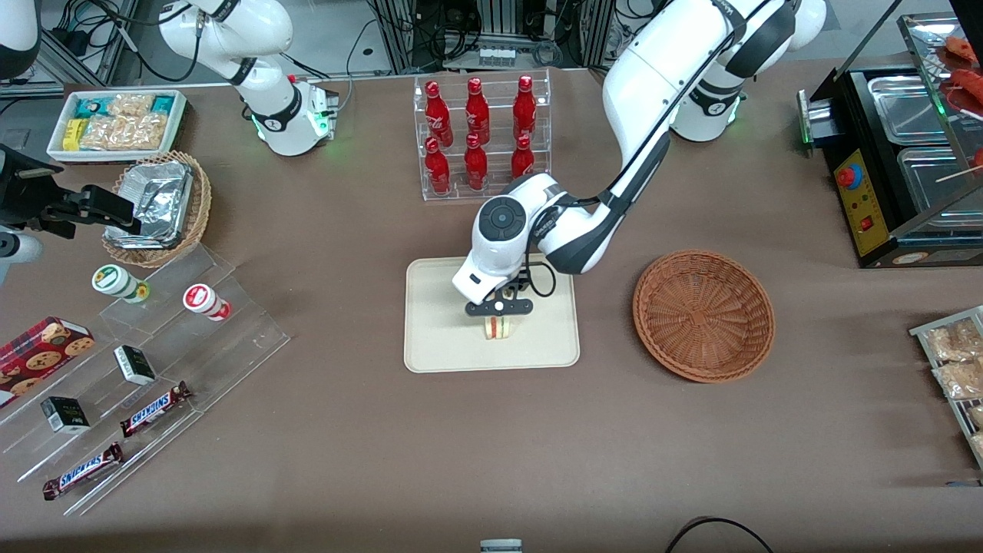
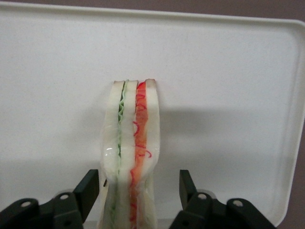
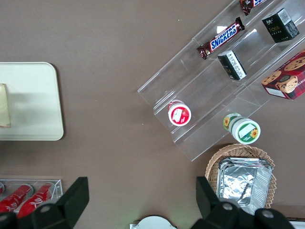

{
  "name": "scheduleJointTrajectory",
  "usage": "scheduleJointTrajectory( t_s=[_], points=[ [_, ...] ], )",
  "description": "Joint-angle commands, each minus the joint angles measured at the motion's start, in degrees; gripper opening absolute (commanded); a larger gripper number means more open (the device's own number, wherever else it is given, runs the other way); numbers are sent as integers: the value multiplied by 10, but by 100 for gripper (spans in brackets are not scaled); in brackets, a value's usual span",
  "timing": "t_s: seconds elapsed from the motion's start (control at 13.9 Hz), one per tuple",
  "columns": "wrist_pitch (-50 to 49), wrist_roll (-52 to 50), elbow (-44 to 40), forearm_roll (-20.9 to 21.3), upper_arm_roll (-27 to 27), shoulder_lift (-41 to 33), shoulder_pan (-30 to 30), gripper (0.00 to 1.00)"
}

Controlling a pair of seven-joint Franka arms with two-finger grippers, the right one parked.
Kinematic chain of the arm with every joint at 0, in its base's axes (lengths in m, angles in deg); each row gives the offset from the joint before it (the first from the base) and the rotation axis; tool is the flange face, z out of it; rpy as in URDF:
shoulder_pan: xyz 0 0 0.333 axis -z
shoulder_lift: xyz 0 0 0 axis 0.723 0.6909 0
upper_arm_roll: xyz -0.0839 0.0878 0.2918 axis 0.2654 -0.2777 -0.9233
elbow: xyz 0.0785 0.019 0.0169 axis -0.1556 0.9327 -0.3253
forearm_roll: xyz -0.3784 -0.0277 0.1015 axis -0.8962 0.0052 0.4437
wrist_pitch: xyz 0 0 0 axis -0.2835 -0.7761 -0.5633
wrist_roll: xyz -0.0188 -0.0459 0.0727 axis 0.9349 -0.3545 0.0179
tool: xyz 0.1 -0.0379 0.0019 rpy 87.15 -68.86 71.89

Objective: Place sandwich from basket to tray
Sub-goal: 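Lower the sandwich onto the tray's centre, then open the left gripper to release the sandwich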

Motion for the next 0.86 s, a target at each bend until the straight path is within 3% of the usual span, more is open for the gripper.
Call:
scheduleJointTrajectory(
  t_s=[0.0, 0.29, 0.58, 0.79],
  points=[
    [-42, -5, -3, -2, -3, -54, 0, 100],
    [-113, -12, 1, -3, -7, -135, -29, 100],
    [-198, -28, 2, -8, -7, -222, -99, 100],
    [-279, -21, 3, -37, -8, -291, -168, 100]
  ],
)
